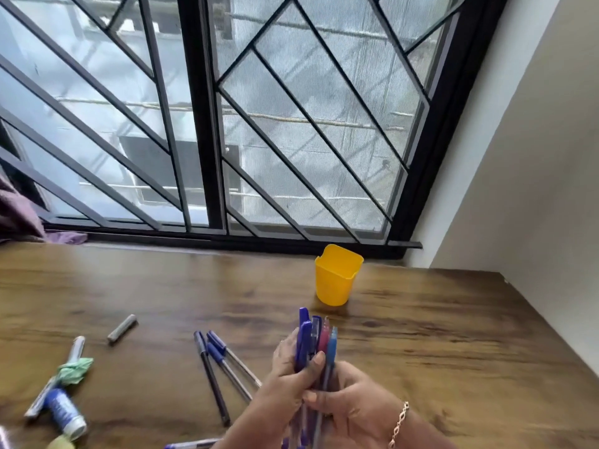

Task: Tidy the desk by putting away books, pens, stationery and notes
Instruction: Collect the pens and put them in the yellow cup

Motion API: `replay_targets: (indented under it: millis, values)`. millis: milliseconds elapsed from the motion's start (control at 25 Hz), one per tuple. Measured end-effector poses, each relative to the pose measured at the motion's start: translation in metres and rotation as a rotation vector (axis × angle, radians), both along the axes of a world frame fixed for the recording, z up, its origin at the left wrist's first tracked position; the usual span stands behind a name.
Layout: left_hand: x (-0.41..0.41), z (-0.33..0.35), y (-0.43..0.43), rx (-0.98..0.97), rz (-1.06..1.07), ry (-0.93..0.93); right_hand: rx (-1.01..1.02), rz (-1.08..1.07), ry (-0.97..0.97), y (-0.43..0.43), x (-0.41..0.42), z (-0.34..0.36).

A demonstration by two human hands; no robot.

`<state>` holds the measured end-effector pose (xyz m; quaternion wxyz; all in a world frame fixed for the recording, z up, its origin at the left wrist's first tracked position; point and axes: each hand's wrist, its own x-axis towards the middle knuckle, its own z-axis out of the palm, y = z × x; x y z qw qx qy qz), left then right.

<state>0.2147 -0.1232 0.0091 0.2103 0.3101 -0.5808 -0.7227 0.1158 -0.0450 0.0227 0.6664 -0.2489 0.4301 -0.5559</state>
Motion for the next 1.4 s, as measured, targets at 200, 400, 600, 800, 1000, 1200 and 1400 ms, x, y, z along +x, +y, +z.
replay_targets:
  millis: [200, 400, 600, 800, 1000, 1200, 1400]
  values:
    - [-0.023, 0.024, -0.016, -0.527, -0.168, -0.393, 0.022, -0.030, 0.252, -0.002, -0.018, 0.021]
    - [-0.047, 0.033, -0.043, -0.722, -0.209, -0.406, -0.018, -0.071, 0.261, -0.013, -0.034, 0.044]
    - [-0.071, 0.050, -0.060, -0.582, -0.240, -0.145, -0.082, -0.234, 0.291, -0.039, -0.060, 0.062]
    - [-0.091, 0.044, -0.073, -0.583, -0.065, -0.127, -0.191, -0.599, 0.493, -0.098, -0.126, 0.069]
    - [-0.113, 0.020, -0.086, -0.821, -0.109, -0.382, -0.144, -0.674, 0.634, -0.137, -0.157, 0.039]
    - [-0.135, 0.004, -0.086, -0.906, -0.063, -0.441, 0.013, -0.611, 0.699, -0.150, -0.155, 0.017]
    - [-0.138, -0.001, -0.087, -0.912, -0.037, -0.433, 0.118, -0.538, 0.714, -0.155, -0.163, 0.017]
